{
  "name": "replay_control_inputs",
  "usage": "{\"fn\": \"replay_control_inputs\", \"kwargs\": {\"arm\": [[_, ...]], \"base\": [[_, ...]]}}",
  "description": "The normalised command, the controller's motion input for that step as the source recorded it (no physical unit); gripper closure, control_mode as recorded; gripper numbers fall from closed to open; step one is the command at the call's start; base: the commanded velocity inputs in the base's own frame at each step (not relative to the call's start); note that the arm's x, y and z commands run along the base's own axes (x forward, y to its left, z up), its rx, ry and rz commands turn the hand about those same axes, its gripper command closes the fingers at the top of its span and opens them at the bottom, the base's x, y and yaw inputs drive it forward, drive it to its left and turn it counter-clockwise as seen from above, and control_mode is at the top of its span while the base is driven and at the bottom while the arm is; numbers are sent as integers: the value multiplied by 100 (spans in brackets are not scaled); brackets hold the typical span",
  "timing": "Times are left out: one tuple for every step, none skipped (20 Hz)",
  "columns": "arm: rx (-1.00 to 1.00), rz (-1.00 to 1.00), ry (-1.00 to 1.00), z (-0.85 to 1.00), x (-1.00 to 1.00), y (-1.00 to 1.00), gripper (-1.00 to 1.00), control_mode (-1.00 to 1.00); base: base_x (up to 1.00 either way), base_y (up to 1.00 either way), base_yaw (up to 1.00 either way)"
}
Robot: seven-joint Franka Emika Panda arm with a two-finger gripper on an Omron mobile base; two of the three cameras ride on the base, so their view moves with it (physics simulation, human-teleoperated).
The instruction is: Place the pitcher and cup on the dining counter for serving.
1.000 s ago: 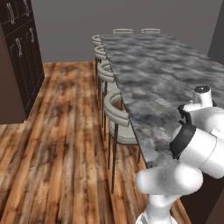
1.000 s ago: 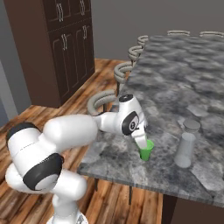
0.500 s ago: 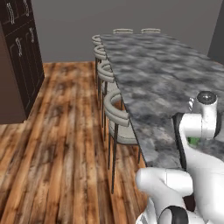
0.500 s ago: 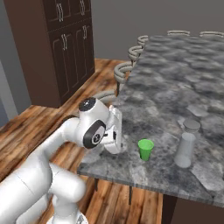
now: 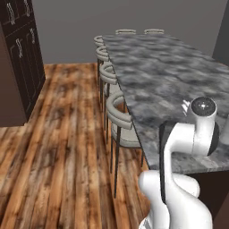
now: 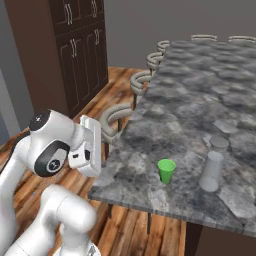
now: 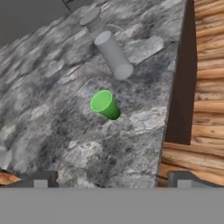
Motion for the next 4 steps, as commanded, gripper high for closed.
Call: {"fn": "replay_control_inputs", "kwargs": {"arm": [[0,0,17,0,31,0,-100,-100],[0,0,-9,0,-17,0,-100,-100],[0,0,-8,0,-11,0,-100,-100],[0,0,1,0,0,0,-100,-100]], "base": [[0,0,0],[0,0,0],[0,0,0],[0,0,0]]}}
